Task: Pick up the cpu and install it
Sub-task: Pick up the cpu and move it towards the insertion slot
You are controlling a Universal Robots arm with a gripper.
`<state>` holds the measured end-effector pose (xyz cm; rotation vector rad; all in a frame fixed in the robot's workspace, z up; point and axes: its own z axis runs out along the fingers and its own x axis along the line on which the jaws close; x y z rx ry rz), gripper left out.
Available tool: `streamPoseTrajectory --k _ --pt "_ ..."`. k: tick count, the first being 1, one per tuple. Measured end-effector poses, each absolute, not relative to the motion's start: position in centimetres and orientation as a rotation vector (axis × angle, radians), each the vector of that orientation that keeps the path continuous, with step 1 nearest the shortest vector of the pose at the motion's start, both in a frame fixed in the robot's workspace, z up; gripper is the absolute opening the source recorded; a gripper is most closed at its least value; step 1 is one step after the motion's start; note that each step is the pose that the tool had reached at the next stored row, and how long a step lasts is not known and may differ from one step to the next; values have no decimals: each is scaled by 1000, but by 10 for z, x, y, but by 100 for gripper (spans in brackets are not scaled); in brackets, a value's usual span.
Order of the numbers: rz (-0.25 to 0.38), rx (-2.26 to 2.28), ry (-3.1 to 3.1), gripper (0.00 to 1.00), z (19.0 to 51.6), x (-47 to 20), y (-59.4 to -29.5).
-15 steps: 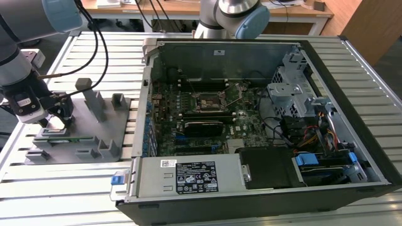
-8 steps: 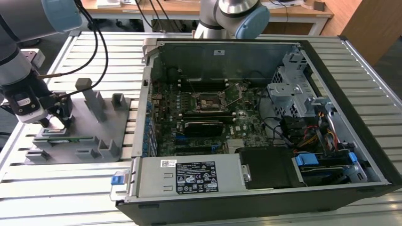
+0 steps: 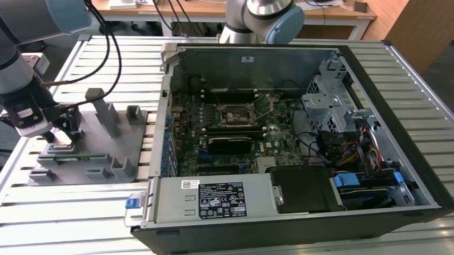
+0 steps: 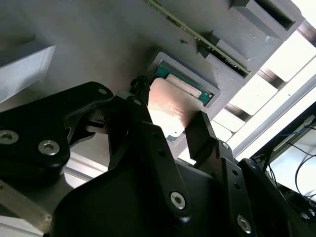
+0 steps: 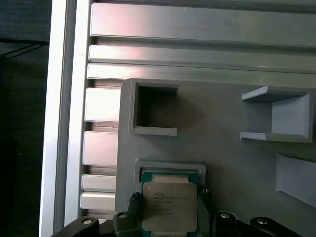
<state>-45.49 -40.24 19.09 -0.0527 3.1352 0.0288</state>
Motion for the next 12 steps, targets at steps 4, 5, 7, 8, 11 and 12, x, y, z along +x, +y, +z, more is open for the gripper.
streamPoseTrajectory --k 4,5,7,8,11,12 --pt "29 -52 3135 54 194 -455 -402" --pt "29 -52 3135 54 196 -455 -402" --pt "29 -52 3135 54 197 -455 -402" --pt "29 -52 3135 54 197 -455 -402" --pt "28 -52 3134 54 201 -455 -402" --pt "28 -52 3134 54 202 -455 -402"
